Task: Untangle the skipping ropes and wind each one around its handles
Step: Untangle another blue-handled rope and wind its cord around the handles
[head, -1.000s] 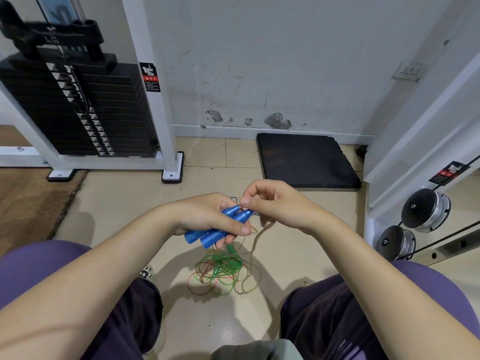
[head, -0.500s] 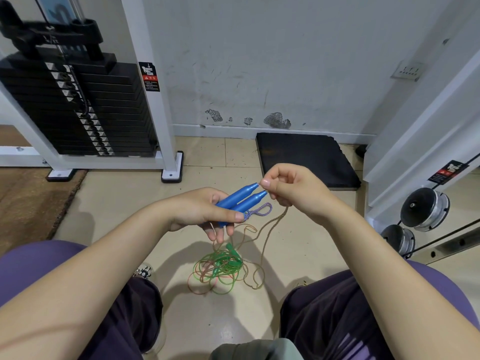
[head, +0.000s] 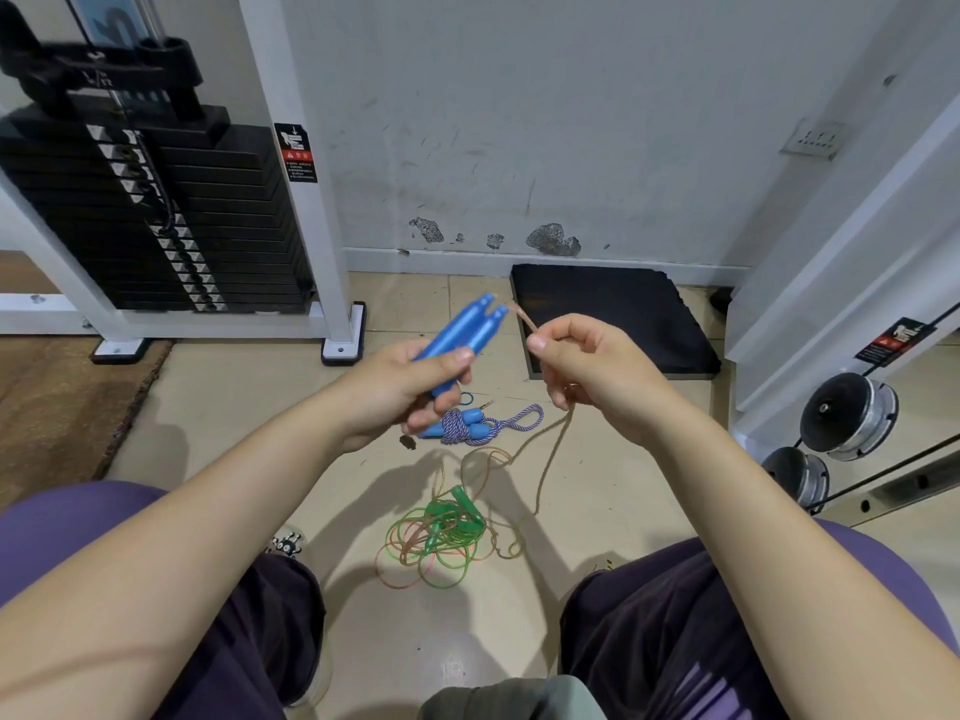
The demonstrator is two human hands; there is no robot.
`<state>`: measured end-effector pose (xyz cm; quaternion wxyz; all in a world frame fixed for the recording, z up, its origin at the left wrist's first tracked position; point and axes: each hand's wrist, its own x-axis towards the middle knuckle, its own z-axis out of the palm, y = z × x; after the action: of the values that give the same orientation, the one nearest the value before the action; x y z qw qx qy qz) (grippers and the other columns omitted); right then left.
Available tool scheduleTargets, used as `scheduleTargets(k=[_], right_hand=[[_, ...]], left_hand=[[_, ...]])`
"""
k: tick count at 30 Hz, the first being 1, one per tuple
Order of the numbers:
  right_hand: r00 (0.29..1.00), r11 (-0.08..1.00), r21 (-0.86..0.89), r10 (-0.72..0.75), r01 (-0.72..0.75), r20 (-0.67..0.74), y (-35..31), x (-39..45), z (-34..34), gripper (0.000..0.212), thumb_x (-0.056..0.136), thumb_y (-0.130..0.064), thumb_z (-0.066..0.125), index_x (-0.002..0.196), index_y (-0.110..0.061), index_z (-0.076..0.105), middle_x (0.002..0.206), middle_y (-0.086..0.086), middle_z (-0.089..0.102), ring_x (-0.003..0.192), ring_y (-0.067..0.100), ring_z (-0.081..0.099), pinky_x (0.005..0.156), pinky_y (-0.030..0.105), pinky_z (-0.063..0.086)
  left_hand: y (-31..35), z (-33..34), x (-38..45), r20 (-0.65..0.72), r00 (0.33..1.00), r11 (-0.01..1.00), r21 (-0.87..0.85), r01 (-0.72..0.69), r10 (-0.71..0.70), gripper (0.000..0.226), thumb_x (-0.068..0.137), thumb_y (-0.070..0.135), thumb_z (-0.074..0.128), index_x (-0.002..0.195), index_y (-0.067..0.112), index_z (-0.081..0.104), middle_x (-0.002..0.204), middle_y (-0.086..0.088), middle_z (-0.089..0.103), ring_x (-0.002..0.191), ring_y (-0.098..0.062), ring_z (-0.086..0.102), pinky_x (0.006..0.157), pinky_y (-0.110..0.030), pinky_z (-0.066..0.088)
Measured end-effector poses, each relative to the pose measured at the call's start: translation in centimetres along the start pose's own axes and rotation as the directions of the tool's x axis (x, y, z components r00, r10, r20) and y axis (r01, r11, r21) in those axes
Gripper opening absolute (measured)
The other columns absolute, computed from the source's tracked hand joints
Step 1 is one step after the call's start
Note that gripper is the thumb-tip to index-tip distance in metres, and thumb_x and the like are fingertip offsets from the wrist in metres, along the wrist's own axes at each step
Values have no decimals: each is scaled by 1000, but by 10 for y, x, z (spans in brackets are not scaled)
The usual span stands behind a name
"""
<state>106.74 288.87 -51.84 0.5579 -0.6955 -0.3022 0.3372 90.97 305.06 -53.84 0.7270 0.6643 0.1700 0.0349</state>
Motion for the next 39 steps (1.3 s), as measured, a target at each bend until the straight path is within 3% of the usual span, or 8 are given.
scheduleTargets(k=[7, 11, 14, 19, 25, 29, 35, 39], right_hand=[[986, 971, -241, -47, 7, -159, 10, 5, 3, 14, 89, -3, 67, 93, -5, 53, 65, 6, 61, 45, 22, 56, 54, 39, 51], [994, 881, -473, -71, 24, -82, 11, 3, 13, 13, 87, -7, 69, 77, -12, 63, 66, -1, 60, 42, 16, 57, 42, 27, 45], [995, 832, -546, -93, 102, 45, 7, -2, 20, 12, 86, -15, 73, 75, -19, 68, 66, -7, 61, 46, 5, 55, 48, 18, 41], [973, 895, -391, -161, 214, 164, -3, -6, 25, 10, 86, -9, 73, 88, -19, 73, 79, 7, 69, 68, 4, 59, 69, 20, 51], [962, 944, -255, -152, 209, 227, -2, -6, 29, 18, 81, -3, 76, 84, -15, 63, 78, 5, 60, 73, 16, 54, 71, 34, 49], [963, 935, -284, -147, 210, 228, 0, -7, 28, 14, 81, -8, 77, 84, -11, 64, 77, 5, 60, 72, 14, 54, 71, 31, 48], [961, 980, -139, -105, 144, 257, -5, -10, 18, 8, 92, -17, 66, 98, -12, 66, 87, -1, 65, 75, 6, 60, 67, 19, 47], [938, 998, -40, -31, 48, 346, -5, -11, 13, 33, 86, -14, 72, 118, -18, 66, 95, 3, 66, 72, 20, 62, 70, 30, 53]], left_hand=[[3, -11, 5, -364, 929, 994, -65, -90, 60, 25, 100, 34, 53, 89, 12, 54, 59, -2, 46, 37, -9, 29, 38, -18, 23], [-2, -7, 6, -313, 949, 997, 79, -9, 33, 25, 97, 35, 58, 94, 10, 56, 58, -1, 49, 40, -11, 31, 40, -18, 25], [-3, -6, 3, -185, 981, 955, 278, 107, -56, 24, 95, 34, 62, 90, 11, 58, 55, 0, 51, 40, -10, 35, 39, -18, 28], [0, -3, -5, 69, 954, 777, 598, 195, -292, 28, 91, 35, 67, 79, 14, 53, 57, -1, 53, 43, -10, 40, 41, -19, 31], [6, 11, -12, 233, 911, 821, 547, 167, -340, 37, 88, 48, 67, 84, 12, 59, 57, -2, 50, 42, -12, 35, 43, -22, 26], [7, 16, -13, 231, 919, 843, 513, 163, -318, 50, 83, 67, 59, 81, 18, 61, 54, 0, 50, 42, -12, 36, 44, -21, 27], [13, 12, -12, 155, 969, 940, 313, 139, -195, 29, 101, 37, 48, 83, 15, 52, 52, -2, 46, 41, -12, 29, 41, -19, 19], [13, 6, -11, 76, 988, 972, 206, 114, -132, 24, 98, 37, 49, 91, 16, 42, 56, -5, 49, 46, -15, 29, 43, -20, 20]])
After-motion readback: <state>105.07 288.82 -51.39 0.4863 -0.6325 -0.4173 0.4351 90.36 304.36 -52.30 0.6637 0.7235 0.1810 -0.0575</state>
